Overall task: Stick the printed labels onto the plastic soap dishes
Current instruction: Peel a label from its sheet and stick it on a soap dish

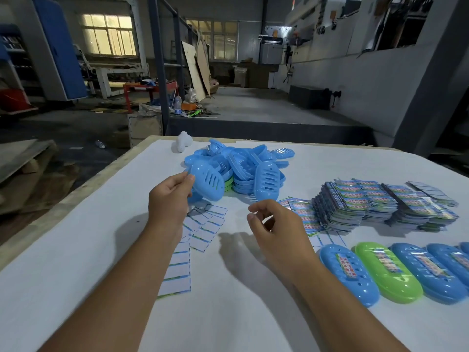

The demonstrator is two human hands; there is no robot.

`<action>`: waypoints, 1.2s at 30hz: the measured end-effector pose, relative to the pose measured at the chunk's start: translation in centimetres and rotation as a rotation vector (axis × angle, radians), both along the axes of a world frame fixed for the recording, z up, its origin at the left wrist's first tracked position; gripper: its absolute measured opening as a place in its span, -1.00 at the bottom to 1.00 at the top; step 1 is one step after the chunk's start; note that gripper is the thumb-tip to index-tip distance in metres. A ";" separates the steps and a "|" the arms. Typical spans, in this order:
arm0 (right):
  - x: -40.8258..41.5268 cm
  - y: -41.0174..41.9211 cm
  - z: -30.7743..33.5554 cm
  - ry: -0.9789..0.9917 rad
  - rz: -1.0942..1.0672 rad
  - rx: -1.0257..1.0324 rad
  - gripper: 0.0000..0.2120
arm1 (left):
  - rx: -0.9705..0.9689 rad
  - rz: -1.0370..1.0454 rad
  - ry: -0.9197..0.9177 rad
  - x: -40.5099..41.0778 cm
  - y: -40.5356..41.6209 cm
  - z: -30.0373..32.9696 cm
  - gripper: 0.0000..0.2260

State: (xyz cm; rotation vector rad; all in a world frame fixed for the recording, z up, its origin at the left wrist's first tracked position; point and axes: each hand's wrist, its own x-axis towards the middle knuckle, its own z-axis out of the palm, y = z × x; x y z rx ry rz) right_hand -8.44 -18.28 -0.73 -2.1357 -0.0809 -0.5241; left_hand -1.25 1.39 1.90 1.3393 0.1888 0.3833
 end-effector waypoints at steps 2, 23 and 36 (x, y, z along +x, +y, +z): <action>0.0 0.1 0.1 -0.004 -0.009 0.022 -0.91 | -0.083 -0.069 0.013 -0.8 0.0 0.5 -0.91; -1.2 -3.7 1.6 0.218 0.167 -0.449 -0.40 | 1.198 0.019 0.020 -5.0 0.0 0.6 -0.86; -1.3 -4.5 2.3 0.294 0.045 -0.410 -0.53 | 1.334 -0.556 -0.248 -4.6 -2.4 -2.4 -0.64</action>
